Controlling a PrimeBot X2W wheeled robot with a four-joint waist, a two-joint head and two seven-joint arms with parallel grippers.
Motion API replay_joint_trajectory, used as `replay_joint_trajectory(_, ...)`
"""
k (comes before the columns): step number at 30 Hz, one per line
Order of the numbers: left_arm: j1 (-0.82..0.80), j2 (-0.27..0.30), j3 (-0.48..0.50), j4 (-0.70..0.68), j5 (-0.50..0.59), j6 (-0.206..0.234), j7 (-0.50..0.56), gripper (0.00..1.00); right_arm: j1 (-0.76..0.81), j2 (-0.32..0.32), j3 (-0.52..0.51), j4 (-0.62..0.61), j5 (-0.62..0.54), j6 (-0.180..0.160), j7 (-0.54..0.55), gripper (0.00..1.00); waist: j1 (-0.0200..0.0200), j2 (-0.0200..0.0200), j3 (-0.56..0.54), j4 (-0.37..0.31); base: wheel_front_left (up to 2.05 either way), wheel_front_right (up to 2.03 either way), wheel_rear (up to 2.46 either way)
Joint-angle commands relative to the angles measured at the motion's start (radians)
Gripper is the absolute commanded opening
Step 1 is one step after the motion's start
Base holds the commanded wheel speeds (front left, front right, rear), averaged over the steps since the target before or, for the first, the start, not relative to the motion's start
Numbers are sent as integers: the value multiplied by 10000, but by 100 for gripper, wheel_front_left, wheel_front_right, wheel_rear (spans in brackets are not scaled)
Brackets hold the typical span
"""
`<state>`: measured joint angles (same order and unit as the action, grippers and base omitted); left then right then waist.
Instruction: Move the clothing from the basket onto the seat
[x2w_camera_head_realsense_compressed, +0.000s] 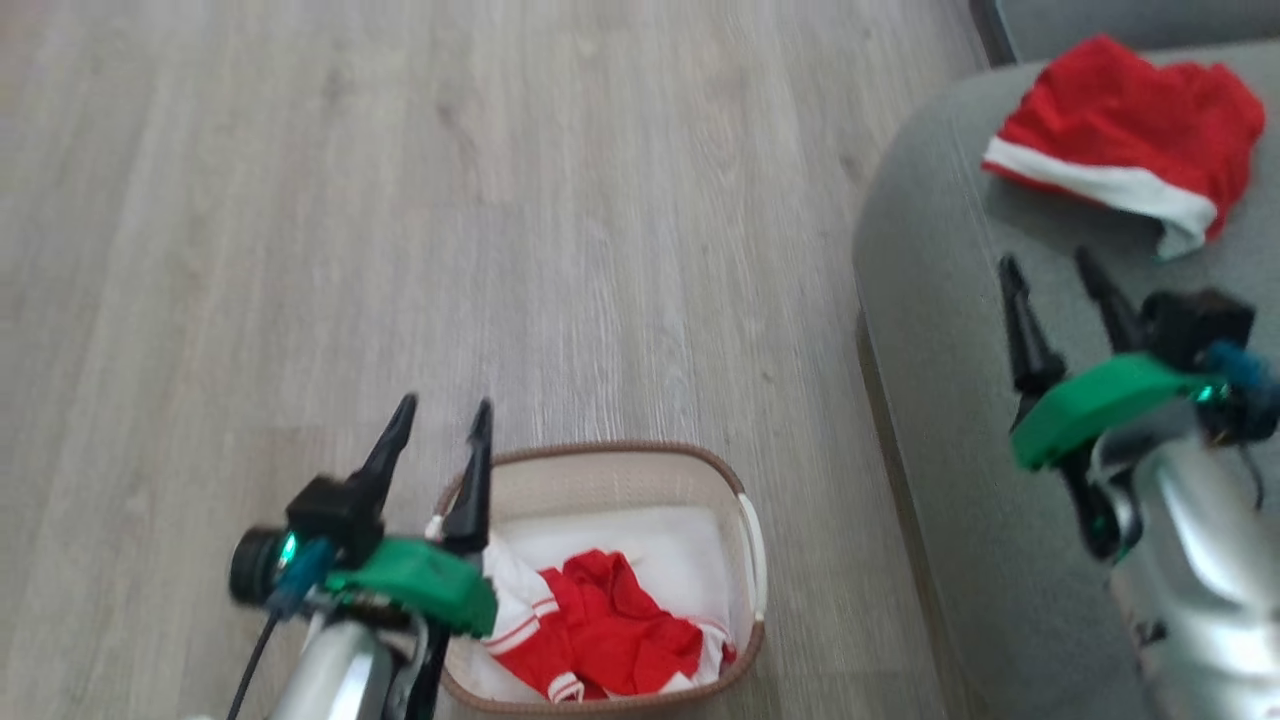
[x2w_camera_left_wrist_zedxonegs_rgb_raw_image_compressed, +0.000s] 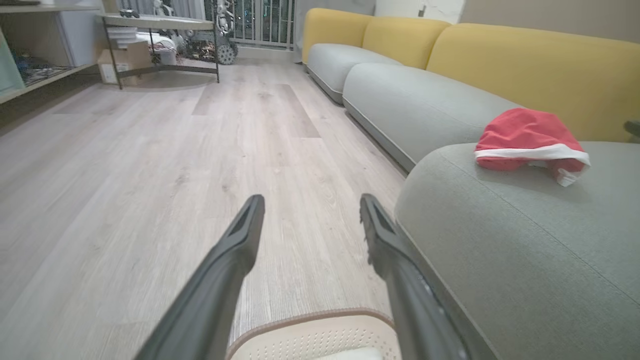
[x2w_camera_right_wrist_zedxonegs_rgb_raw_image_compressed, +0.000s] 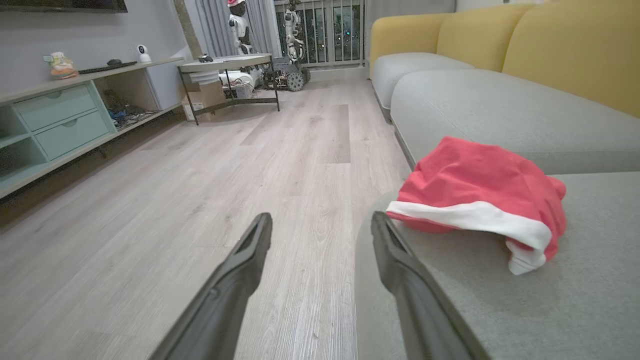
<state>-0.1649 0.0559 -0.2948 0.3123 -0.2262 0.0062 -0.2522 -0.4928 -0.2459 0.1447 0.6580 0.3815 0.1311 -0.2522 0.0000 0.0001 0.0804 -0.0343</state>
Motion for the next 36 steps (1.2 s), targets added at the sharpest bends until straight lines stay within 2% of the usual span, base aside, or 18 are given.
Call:
replay_joint_trajectory(1, 125, 19, 623, -490, 87, 194, -95, 100, 372, 278, -50, -742, -386, -4, -95, 100, 0, -1, -489, 252, 0, 0, 0)
replay_joint_trajectory(2, 125, 19, 623, -490, 87, 194, -95, 100, 372, 278, -50, -742, -386, -4, -95, 100, 0, -1, -489, 252, 0, 0, 0)
replay_joint_trajectory(9, 1298, -1, 1303, -997, 113, 426, -95, 100, 1855, 1433, -497, -2117, -1086, -4, -95, 100, 0, -1, -946, 289, 0, 0, 0)
replay_joint_trajectory(14, 1999, -24, 1603, -1352, 101, 587, -95, 100, 2815, 1848, -686, -2815, -1444, -4, -95, 100, 0, -1, -1112, 327, 0, 0, 0)
replay_joint_trajectory(24, 2679, -47, 1959, -1772, 115, 793, -95, 100, 3824, 1953, -716, -3566, -1381, -4, -95, 100, 0, -1, -1338, 427, 0, 0, 0)
replay_joint_trajectory(36, 2837, -55, 2065, -1822, -10, 875, -95, 100, 4053, 1956, -726, -3603, -1427, -4, -95, 100, 0, -1, -1355, 465, 0, 0, 0)
